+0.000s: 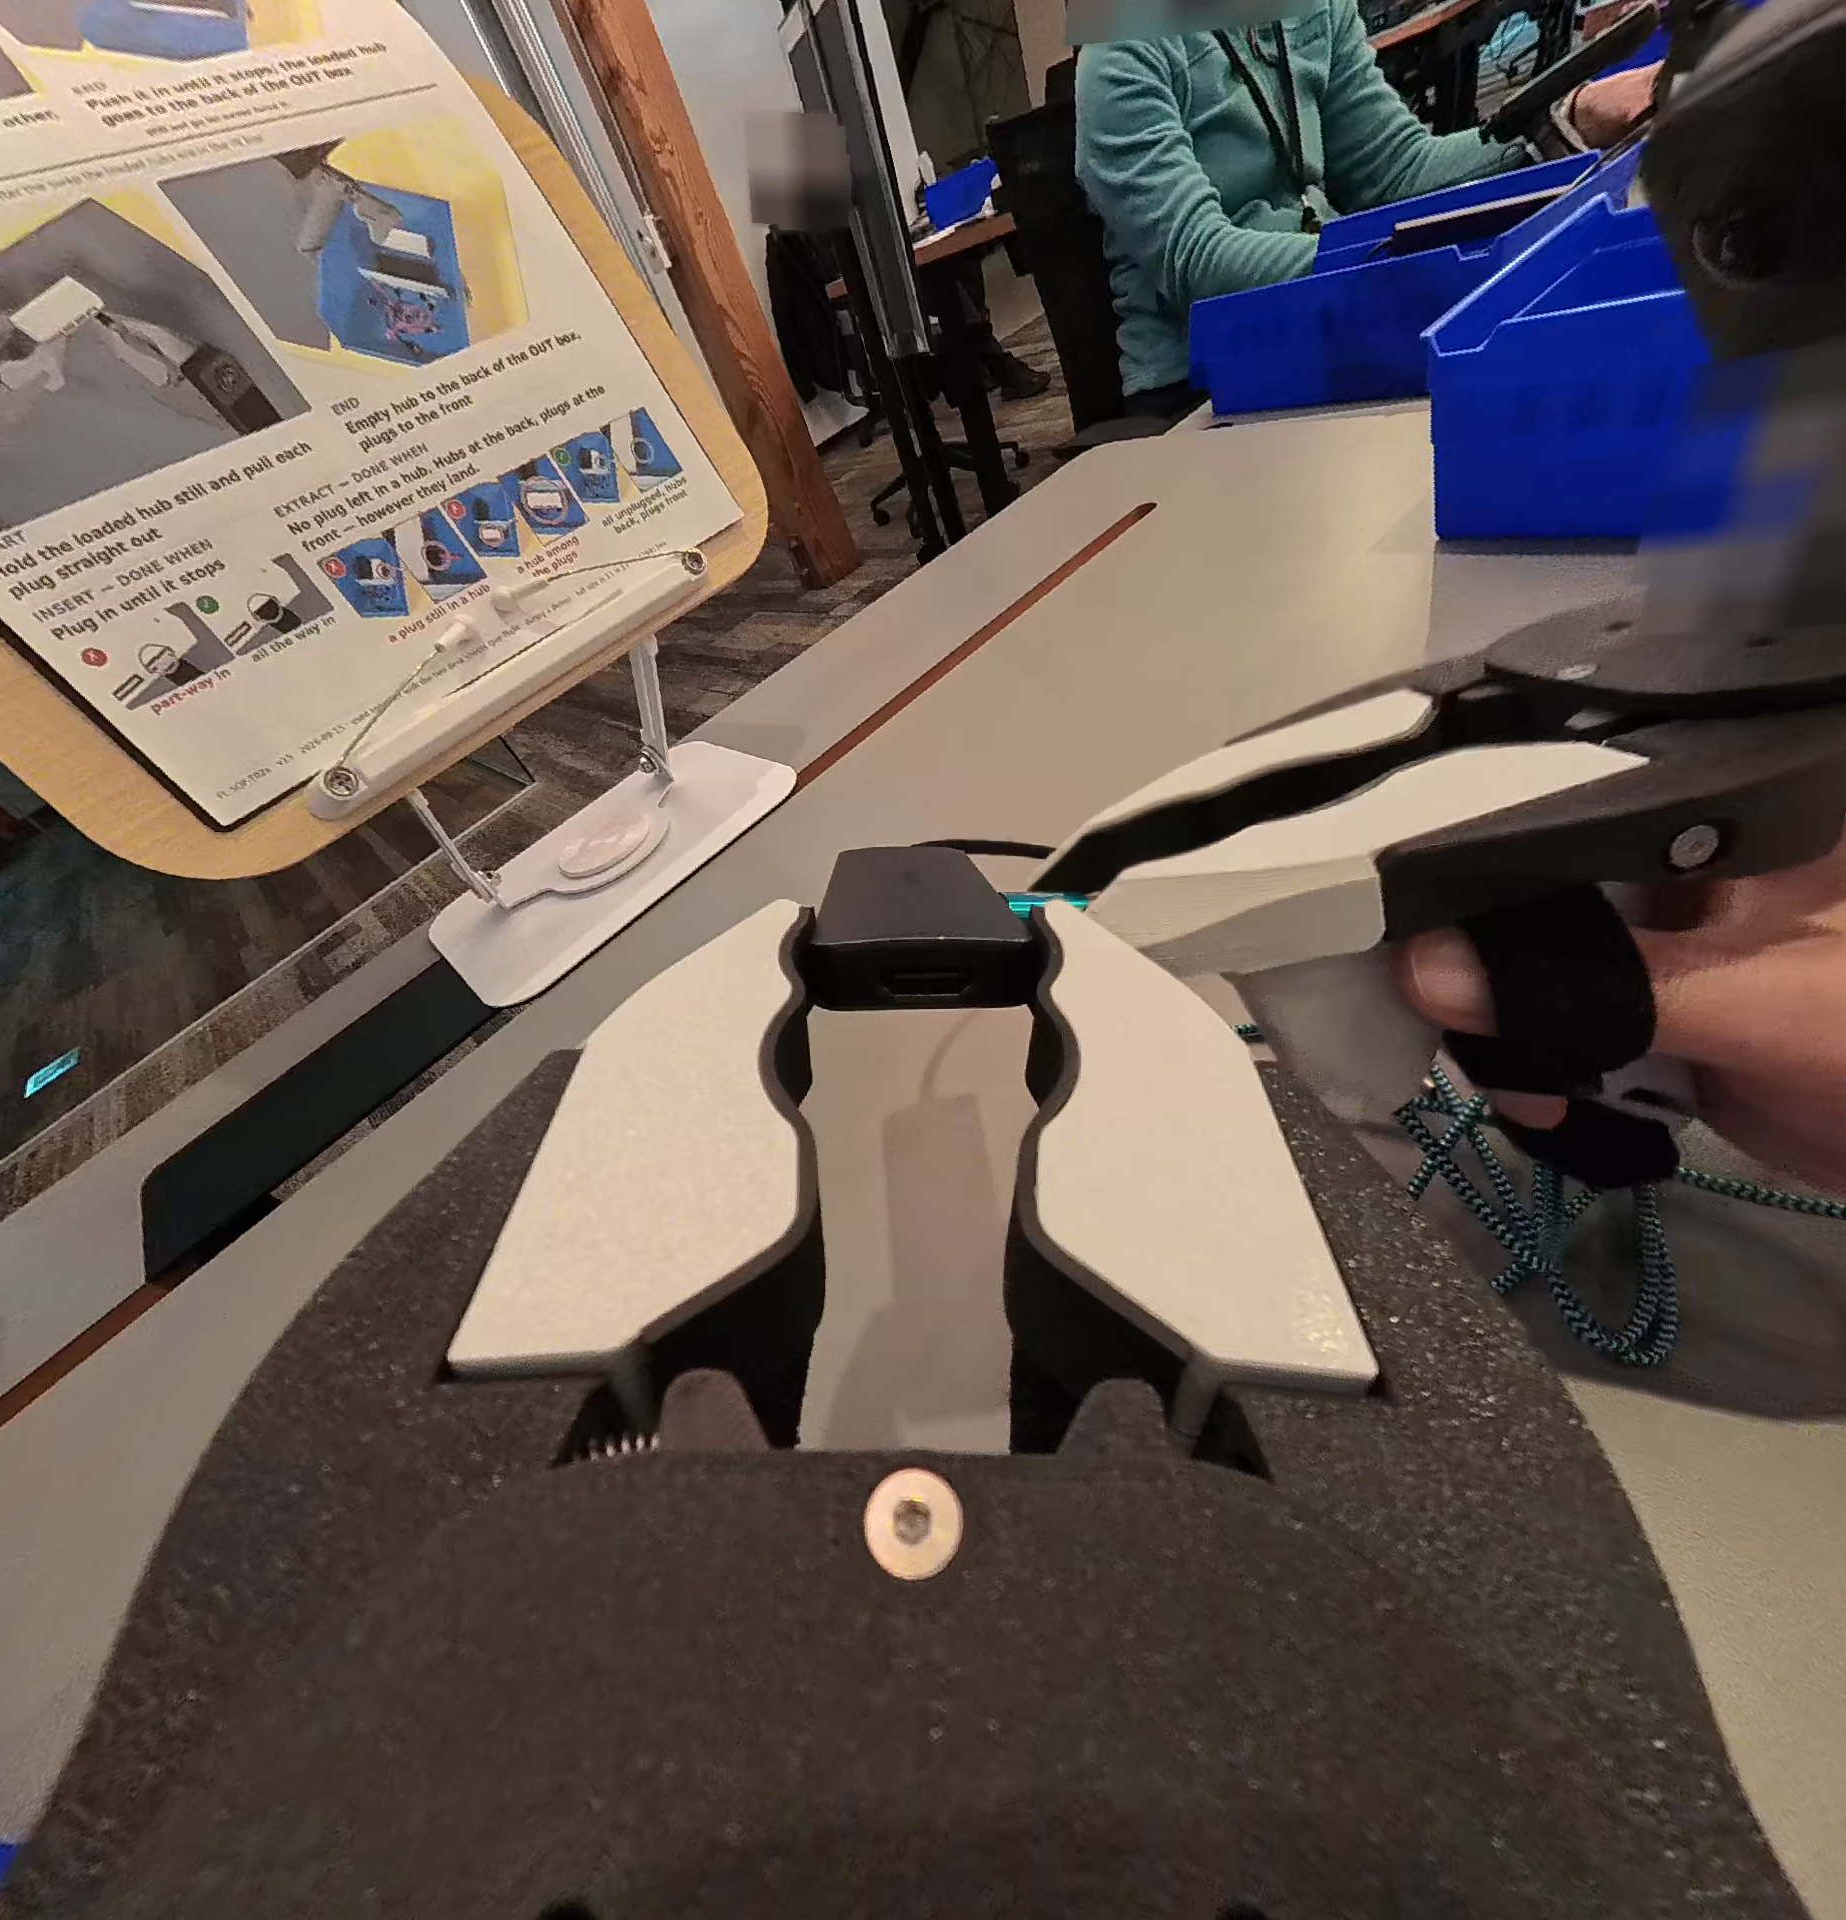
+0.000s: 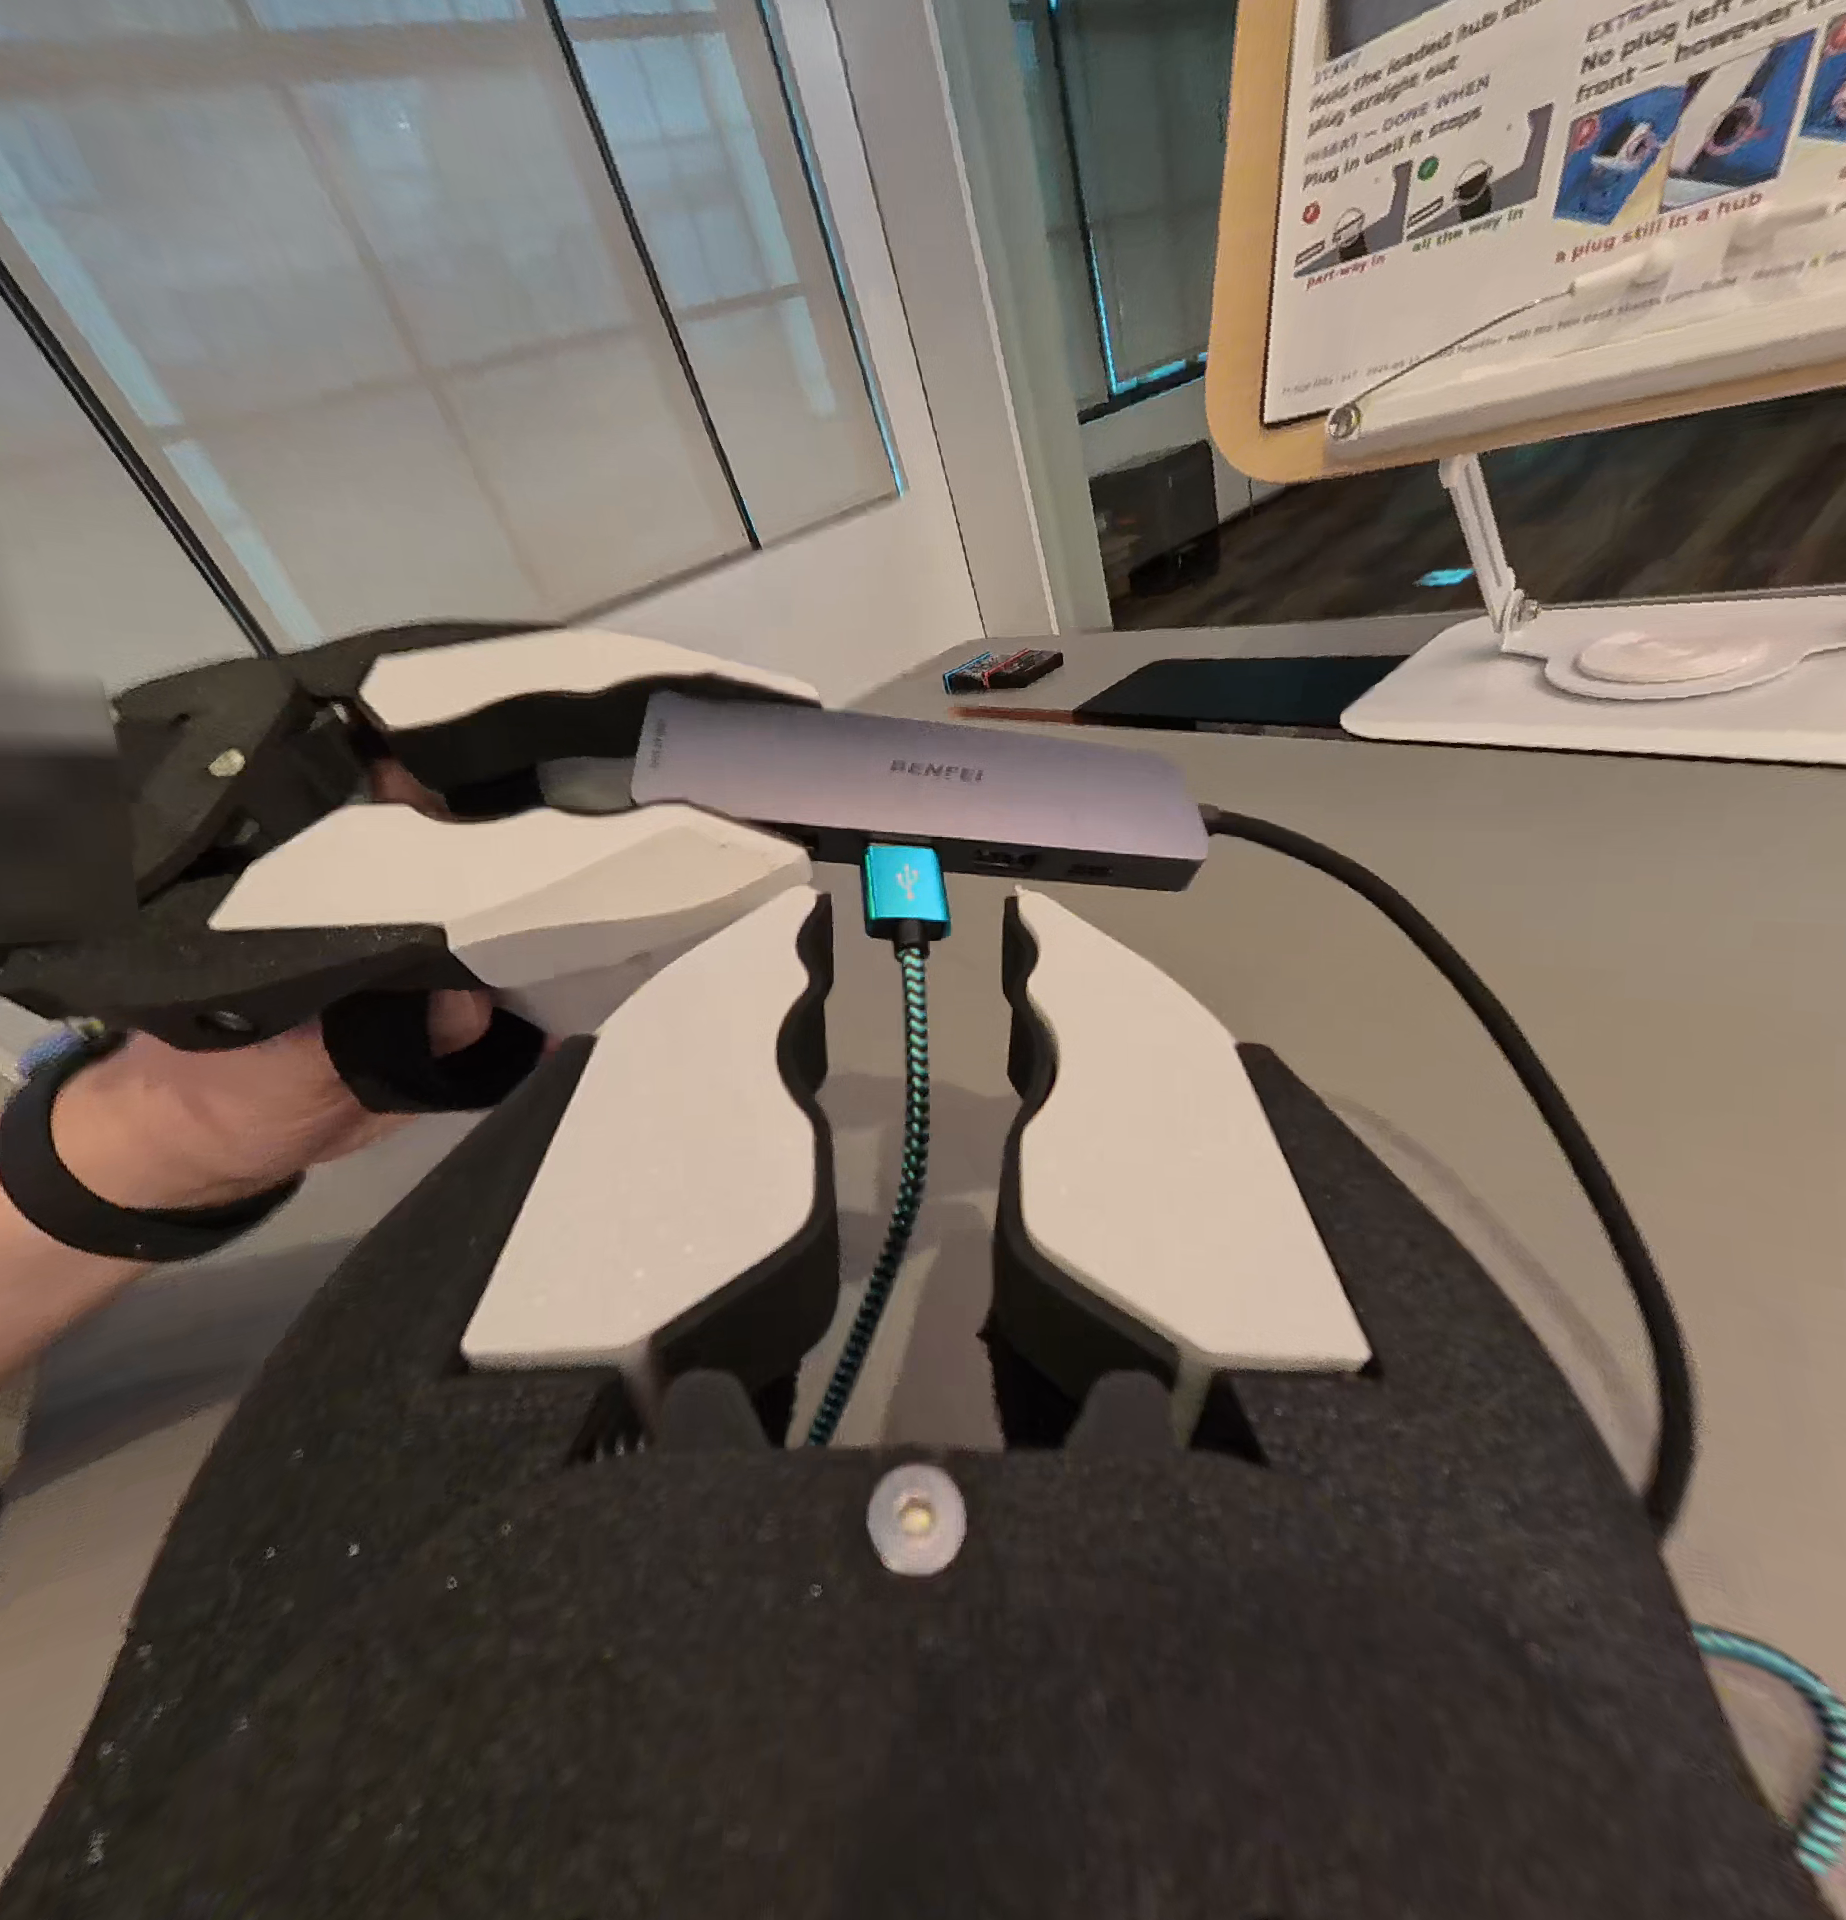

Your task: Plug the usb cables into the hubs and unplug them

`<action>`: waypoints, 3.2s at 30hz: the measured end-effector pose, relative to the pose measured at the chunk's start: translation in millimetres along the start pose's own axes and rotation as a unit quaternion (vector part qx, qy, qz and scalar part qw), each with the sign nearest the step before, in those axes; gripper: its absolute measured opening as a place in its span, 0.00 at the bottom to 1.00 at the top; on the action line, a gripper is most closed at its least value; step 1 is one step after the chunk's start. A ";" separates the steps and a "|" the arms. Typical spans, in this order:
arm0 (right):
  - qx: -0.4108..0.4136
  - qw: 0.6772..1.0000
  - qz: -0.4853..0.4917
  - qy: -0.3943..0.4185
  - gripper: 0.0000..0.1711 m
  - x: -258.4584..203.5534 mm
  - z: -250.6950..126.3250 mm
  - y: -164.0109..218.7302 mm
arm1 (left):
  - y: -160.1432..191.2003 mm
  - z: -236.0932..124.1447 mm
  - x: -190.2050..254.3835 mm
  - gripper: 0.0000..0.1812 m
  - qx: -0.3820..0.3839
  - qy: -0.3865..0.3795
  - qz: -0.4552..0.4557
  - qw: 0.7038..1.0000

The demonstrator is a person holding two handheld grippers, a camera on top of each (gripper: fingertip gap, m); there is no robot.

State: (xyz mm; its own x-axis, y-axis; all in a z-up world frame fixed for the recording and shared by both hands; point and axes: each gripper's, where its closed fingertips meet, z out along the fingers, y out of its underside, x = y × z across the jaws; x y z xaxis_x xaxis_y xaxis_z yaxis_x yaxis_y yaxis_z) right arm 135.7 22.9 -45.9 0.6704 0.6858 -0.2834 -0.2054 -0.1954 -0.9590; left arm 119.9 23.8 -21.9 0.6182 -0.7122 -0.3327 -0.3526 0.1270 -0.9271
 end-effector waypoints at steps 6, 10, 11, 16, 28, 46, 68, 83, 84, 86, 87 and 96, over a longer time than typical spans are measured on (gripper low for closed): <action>0.074 0.994 0.073 -0.014 0.11 -1.9 0.6 -5.1 | -3.1 0.2 0.2 0.21 0.005 -0.001 -0.001 1.000; 0.075 0.994 0.076 -0.028 0.10 -3.8 3.4 -4.7 | -1.7 -0.1 -0.7 0.21 0.004 -0.002 -0.003 1.000; 0.074 0.994 0.078 -0.029 0.10 -3.5 3.7 -4.4 | -1.2 -0.2 -0.8 0.21 0.003 -0.001 -0.005 1.000; 0.070 0.993 0.090 -0.041 0.09 -4.1 6.1 -2.9 | 0.2 0.0 -1.8 0.21 0.003 -0.004 -0.007 1.000; 0.016 0.998 0.049 -0.031 0.09 -3.1 6.2 2.4 | 5.8 0.8 -0.8 0.22 -0.016 0.003 -0.002 1.000; -0.002 0.999 0.041 -0.026 0.09 -3.1 5.6 3.5 | 7.8 -0.1 -0.7 0.21 -0.011 -0.017 0.010 1.000; -0.006 1.000 0.023 -0.014 0.09 -2.6 0.1 1.2 | 4.5 -0.1 3.4 0.21 0.004 -0.023 0.004 1.000; -0.018 1.000 0.015 0.001 0.09 0.3 -4.1 5.1 | 7.6 2.2 1.2 0.21 0.005 -0.031 -0.008 0.999; -0.018 1.000 0.011 0.005 0.09 1.4 -6.3 5.6 | 9.7 1.1 -11.8 0.21 -0.001 -0.060 -0.007 0.998; -0.009 1.000 0.016 0.004 0.09 3.1 -12.4 4.5 | 5.3 -5.5 -29.0 0.21 0.021 -0.048 -0.065 0.997; -0.008 1.000 0.019 0.001 0.09 3.7 -15.0 3.9 | 4.0 -9.3 -36.3 0.21 0.027 -0.045 -0.092 0.994; 0.001 1.000 0.025 -0.012 0.09 2.7 -21.5 -7.8 | 14.5 -13.9 -44.4 0.21 -0.004 -0.076 -0.027 0.997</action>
State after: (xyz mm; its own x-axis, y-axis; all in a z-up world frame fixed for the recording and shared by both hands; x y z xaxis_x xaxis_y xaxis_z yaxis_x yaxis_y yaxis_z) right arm 154.4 11.2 -39.4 0.6413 0.6921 -0.3313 -0.2397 -0.2295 -0.9433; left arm 77.6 47.6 -18.2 0.7354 -0.6049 -0.3054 -0.3217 0.0850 -0.9430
